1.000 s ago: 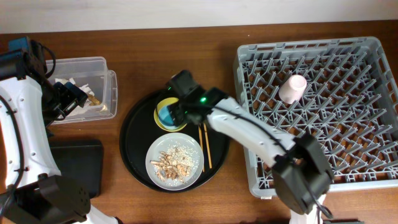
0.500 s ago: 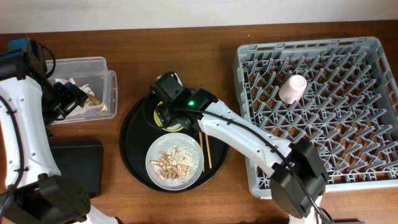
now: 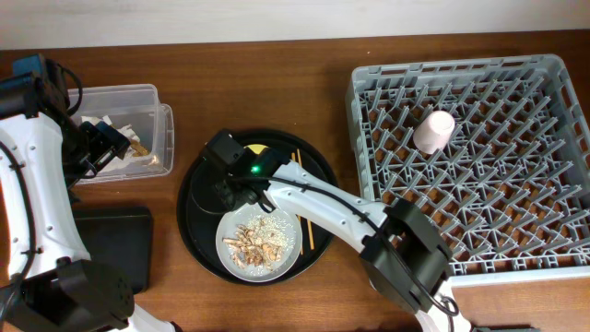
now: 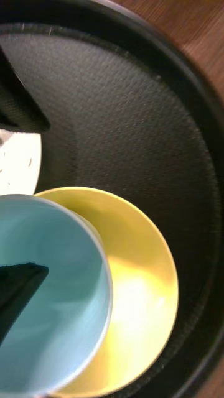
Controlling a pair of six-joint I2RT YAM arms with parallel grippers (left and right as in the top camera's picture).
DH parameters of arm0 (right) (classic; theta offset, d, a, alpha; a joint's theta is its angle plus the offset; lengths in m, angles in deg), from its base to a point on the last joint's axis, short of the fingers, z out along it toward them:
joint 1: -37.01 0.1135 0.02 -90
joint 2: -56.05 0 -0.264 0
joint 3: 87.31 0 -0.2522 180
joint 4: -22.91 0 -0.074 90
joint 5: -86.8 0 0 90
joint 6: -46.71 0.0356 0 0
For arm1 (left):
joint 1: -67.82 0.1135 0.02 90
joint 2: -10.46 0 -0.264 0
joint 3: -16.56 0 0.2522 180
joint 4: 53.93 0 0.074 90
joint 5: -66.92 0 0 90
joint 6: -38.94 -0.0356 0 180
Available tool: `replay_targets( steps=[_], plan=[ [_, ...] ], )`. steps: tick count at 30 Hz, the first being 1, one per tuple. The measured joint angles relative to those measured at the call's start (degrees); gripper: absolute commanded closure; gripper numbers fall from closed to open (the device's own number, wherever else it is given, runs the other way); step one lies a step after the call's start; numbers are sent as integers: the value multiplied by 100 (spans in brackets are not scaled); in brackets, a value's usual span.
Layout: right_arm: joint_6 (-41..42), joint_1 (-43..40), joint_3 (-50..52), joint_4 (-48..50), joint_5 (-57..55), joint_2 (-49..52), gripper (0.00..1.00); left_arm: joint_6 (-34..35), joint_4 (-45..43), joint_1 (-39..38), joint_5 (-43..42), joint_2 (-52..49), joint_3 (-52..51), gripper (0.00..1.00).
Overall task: Sort waste into correct bins and load items into the dishwasher rack
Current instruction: 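Reach the right gripper to the blue cup on the tray and grasp it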
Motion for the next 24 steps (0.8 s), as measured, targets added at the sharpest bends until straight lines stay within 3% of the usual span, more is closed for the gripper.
replay_targets(
  steps=[3, 11, 16, 24],
  plan=[
    [-116, 17, 0, 90, -2, 11, 47, 0, 0, 0, 0, 0, 0, 1],
    [-341, 249, 0, 98, -173, 13, 90, 0, 0, 0, 0, 0, 0, 1],
    [-374, 267, 0, 101, -306, 11, 96, 0, 0, 0, 0, 0, 0, 1],
    [-385, 267, -275, -114, -413, 11, 96, 0, 0, 0, 0, 0, 0, 1]
  ],
)
